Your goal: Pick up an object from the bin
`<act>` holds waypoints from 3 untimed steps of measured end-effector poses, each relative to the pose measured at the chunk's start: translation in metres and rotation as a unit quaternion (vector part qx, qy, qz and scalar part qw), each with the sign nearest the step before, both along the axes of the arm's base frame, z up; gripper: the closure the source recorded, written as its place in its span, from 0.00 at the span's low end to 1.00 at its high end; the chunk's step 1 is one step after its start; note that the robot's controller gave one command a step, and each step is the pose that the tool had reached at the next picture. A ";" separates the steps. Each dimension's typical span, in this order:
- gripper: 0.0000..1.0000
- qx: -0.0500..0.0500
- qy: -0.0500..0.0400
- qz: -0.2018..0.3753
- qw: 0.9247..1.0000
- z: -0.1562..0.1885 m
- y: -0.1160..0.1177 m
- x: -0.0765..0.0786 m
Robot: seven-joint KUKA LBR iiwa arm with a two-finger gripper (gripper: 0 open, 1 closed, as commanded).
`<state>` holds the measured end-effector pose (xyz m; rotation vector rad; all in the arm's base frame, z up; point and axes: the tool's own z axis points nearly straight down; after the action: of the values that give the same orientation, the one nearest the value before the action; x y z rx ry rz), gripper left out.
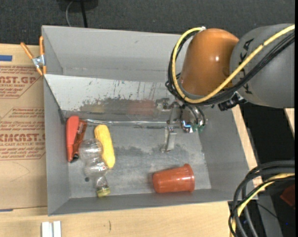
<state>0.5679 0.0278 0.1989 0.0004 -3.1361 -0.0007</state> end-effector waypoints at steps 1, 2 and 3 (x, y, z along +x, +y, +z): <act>0.00 0.000 -0.004 0.000 1.000 0.005 0.000 0.001; 0.00 0.000 -0.005 0.033 0.999 -0.023 -0.016 -0.037; 0.00 0.000 -0.005 0.073 0.997 -0.072 -0.040 -0.052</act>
Offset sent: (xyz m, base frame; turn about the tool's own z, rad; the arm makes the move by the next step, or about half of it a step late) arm -0.0870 -0.0396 -0.0607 -0.1418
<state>0.5164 -0.0125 0.1266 0.2292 -3.1367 -0.0004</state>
